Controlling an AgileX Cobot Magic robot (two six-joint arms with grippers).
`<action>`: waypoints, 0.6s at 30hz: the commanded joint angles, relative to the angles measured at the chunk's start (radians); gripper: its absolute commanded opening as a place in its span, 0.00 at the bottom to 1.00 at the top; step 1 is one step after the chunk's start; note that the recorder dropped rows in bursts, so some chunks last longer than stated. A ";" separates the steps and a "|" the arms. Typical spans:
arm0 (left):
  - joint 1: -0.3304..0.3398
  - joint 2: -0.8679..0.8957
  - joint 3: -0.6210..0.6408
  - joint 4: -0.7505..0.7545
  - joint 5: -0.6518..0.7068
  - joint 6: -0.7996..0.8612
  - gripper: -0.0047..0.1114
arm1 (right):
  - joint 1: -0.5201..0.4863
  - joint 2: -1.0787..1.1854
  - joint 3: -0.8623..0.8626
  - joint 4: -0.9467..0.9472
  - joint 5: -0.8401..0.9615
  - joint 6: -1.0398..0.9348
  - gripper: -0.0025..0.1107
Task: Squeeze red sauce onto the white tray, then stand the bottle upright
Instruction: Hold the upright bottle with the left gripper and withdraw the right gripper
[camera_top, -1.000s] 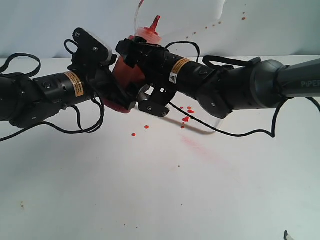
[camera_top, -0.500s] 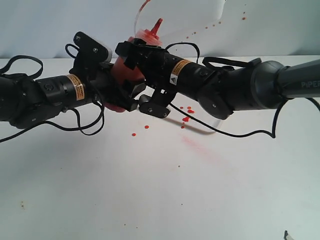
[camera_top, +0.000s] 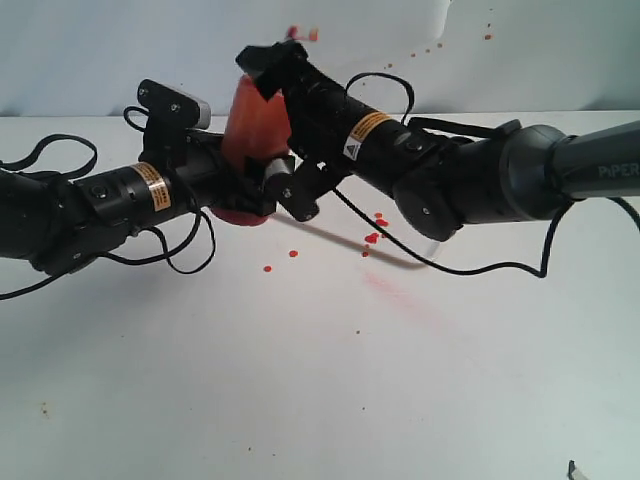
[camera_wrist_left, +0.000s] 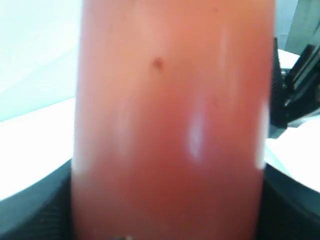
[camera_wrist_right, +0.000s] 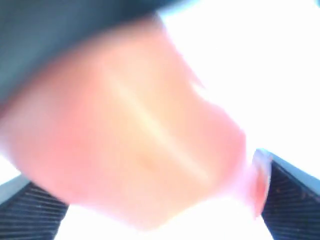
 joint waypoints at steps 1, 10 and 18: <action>0.035 0.017 0.004 -0.022 0.000 -0.014 0.04 | 0.029 -0.038 -0.018 0.119 -0.216 0.160 0.77; 0.060 0.017 0.004 0.007 0.005 -0.018 0.04 | 0.043 -0.041 -0.018 0.368 -0.394 0.381 0.77; 0.060 0.017 0.008 0.023 -0.004 -0.021 0.04 | 0.043 -0.077 -0.018 0.737 -0.483 0.641 0.77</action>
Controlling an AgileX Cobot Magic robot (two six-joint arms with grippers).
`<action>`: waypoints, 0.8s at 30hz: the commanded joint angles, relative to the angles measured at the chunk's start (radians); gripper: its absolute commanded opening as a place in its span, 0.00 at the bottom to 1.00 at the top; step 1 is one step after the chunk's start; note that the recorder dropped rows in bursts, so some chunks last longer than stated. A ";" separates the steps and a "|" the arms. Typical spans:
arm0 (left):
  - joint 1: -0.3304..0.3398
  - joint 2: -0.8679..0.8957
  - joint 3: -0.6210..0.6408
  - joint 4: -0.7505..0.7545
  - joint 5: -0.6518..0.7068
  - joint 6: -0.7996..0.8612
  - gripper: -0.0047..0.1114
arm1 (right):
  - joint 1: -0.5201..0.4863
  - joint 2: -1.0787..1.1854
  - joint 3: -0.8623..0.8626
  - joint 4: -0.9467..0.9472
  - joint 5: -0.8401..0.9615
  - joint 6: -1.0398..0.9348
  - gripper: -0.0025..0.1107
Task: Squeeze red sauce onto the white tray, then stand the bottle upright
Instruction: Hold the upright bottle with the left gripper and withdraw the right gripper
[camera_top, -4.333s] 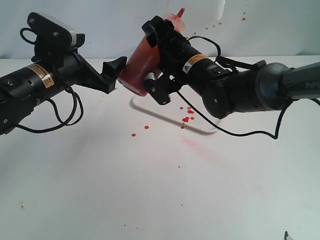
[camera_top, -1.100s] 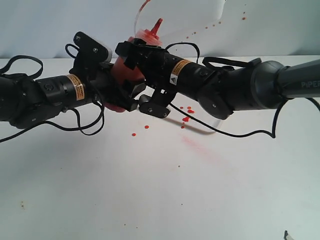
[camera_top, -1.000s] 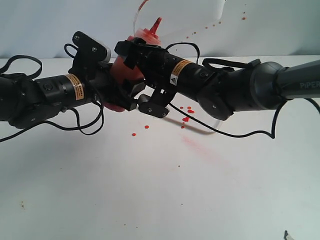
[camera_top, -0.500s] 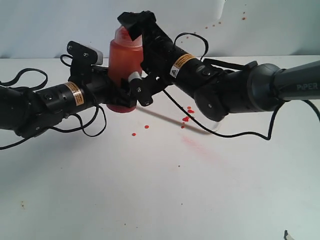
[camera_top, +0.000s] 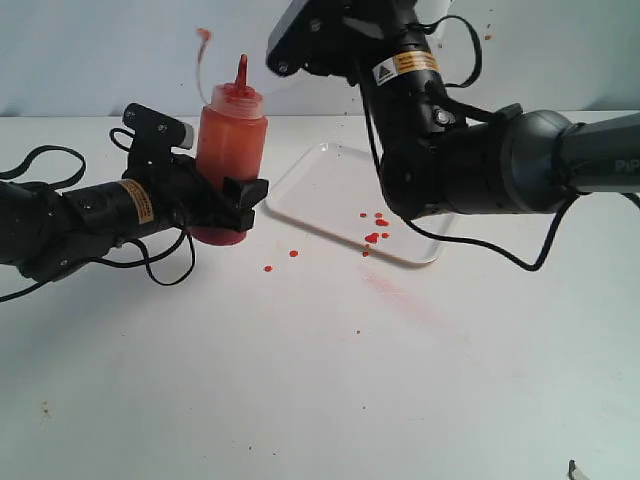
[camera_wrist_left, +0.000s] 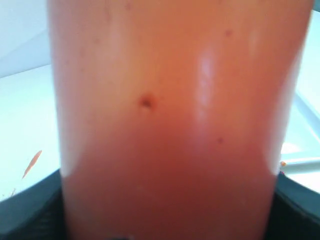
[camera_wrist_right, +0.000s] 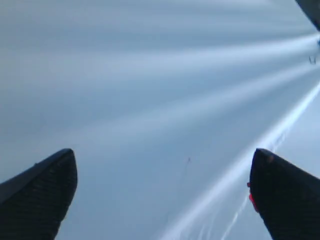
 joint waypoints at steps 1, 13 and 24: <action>0.000 -0.015 0.004 -0.005 -0.084 -0.012 0.04 | 0.001 -0.030 -0.002 0.277 -0.022 0.183 0.77; 0.000 -0.015 0.239 -0.015 -0.522 0.070 0.04 | -0.121 -0.082 -0.002 0.493 0.646 0.530 0.77; 0.000 -0.015 0.347 0.084 -0.568 0.152 0.04 | -0.180 -0.084 -0.002 0.374 0.995 0.578 0.77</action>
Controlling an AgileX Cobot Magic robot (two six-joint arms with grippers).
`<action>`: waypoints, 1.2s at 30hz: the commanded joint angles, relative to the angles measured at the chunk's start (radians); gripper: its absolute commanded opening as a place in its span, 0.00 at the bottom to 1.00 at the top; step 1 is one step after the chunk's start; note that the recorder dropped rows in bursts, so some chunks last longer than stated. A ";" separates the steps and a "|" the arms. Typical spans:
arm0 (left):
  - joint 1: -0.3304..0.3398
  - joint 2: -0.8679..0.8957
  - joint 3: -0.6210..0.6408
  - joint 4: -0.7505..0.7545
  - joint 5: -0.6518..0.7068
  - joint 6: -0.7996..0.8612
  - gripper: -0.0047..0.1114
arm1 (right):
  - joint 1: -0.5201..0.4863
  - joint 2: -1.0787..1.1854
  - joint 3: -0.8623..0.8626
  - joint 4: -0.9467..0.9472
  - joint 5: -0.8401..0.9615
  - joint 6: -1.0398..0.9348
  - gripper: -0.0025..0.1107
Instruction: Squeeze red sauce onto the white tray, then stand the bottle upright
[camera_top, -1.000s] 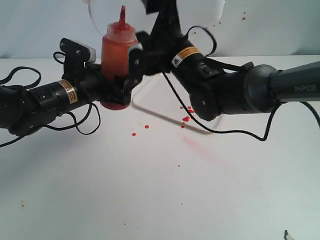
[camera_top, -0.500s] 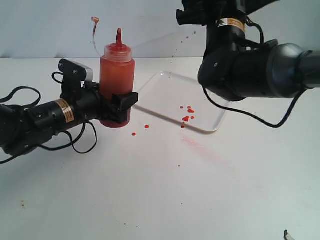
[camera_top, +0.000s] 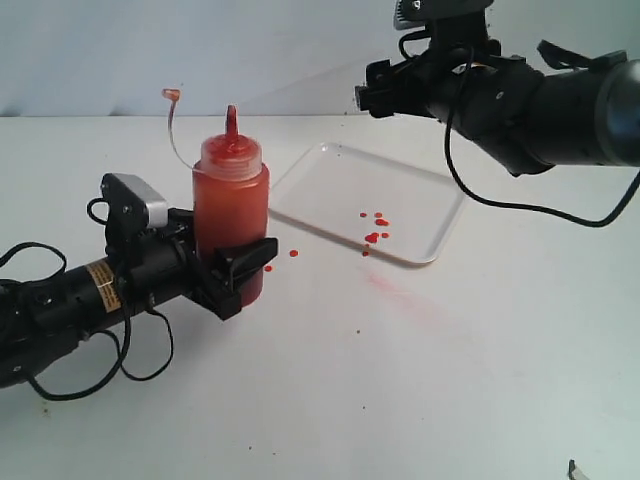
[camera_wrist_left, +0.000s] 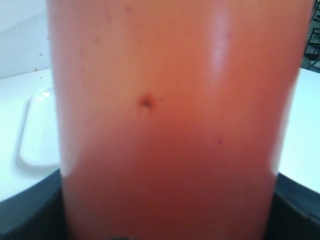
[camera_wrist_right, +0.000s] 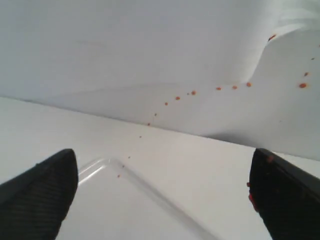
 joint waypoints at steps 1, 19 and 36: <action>-0.002 -0.015 0.027 0.070 -0.069 0.024 0.04 | -0.005 -0.011 -0.002 -0.168 0.202 0.011 0.77; -0.002 0.119 0.033 0.182 -0.069 0.221 0.04 | -0.005 -0.021 -0.002 -0.206 0.519 -0.027 0.75; -0.002 0.139 0.001 0.080 -0.069 0.227 0.04 | -0.015 -0.156 -0.002 -0.250 0.720 -0.089 0.07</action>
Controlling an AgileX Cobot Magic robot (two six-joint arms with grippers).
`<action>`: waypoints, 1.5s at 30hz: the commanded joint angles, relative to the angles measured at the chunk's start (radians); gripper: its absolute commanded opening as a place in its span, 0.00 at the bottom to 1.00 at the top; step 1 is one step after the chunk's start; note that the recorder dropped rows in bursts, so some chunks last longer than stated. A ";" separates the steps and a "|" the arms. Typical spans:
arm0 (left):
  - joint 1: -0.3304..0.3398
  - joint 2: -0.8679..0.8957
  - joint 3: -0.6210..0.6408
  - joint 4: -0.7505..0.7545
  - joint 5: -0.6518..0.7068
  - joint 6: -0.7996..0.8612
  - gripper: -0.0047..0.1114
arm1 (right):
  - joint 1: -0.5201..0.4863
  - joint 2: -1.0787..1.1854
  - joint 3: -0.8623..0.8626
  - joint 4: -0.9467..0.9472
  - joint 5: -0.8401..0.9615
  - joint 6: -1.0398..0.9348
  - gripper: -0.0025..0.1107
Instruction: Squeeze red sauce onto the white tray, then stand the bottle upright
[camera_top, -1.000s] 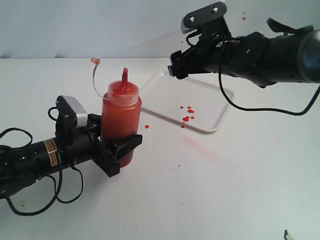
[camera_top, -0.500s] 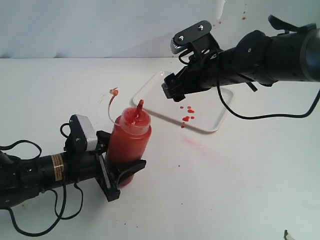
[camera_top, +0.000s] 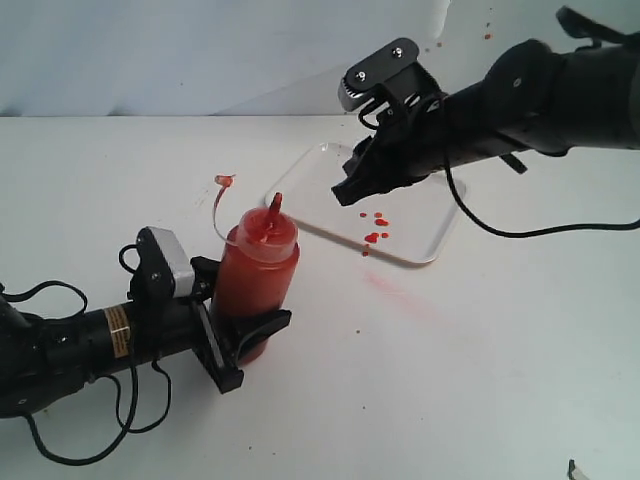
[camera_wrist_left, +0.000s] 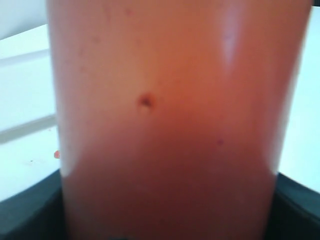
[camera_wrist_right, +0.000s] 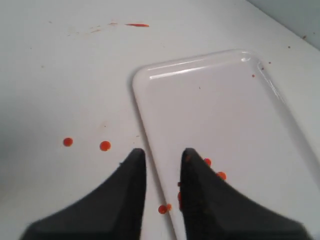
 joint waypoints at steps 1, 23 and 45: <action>-0.002 0.002 -0.029 -0.041 -0.011 0.009 0.04 | -0.006 -0.096 -0.002 -0.021 0.090 -0.020 0.02; -0.002 0.002 -0.037 0.059 -0.011 0.005 0.04 | 0.070 -0.041 0.210 0.389 -0.035 -0.147 0.02; -0.002 0.002 -0.037 0.035 -0.011 0.005 0.07 | 0.226 -0.080 0.145 0.427 -0.031 -0.191 0.02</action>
